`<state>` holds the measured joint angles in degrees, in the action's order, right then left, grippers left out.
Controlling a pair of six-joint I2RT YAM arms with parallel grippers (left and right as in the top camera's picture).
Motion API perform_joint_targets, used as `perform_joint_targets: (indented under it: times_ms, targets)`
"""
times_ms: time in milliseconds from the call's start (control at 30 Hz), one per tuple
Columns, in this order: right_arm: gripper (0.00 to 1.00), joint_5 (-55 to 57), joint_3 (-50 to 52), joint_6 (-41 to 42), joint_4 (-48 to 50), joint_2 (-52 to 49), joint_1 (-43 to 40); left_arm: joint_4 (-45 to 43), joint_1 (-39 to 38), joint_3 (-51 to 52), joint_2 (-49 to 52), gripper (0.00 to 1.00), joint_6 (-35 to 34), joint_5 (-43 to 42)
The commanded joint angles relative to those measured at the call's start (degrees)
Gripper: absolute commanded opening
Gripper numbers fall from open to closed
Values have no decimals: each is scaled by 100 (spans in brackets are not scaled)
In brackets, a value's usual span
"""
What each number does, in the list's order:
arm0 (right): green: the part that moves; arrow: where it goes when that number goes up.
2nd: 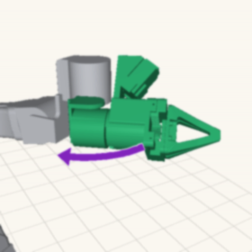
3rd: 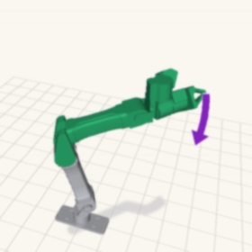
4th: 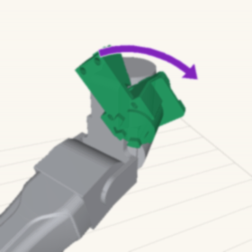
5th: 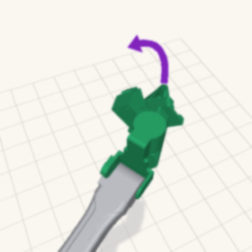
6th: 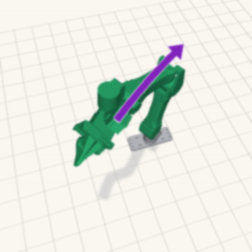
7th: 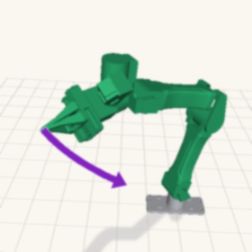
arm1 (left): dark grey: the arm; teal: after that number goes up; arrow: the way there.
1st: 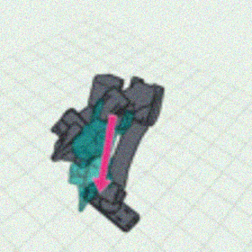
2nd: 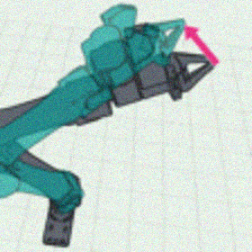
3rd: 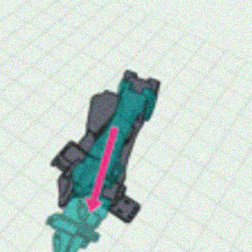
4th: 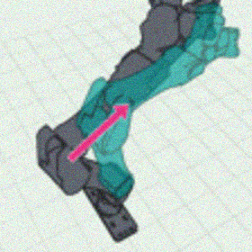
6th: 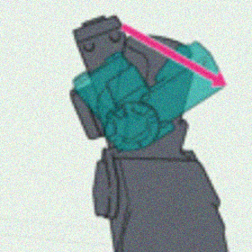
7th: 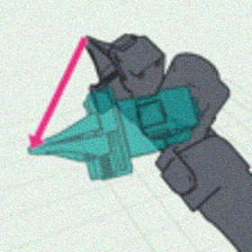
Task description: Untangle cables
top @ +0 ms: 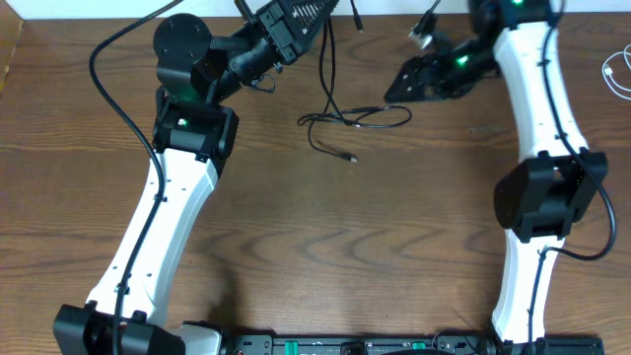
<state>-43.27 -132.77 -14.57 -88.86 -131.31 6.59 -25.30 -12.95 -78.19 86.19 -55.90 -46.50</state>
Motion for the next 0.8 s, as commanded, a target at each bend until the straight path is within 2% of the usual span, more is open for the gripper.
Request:
perform_joint_targets:
  times_ms: [0,200,333,567,733,767]
  targets:
    - [89,-81,555,693,402,-31,225,-50,20,-81,-15,8,-39,-197]
    - [88,-85,1434,1499,1556,-31,529,-7,20,-81,-15,7,-31,-258]
    - [83,146,1727,1825,1860,-31,654,-13,42,-81,-15,8,-33,-240]
    - [73,3523,2120,3274,1661,-31,485,-240,551,-83,-59,7,-39,-192]
    - [55,5062,2118,3587,1268,-28,-15,-173,1215,-81,-107,7,-33,-195]
    - [46,5200,2118,3600,1209,-28,-120,-107,1327,-81,-107,8,-31,-195]
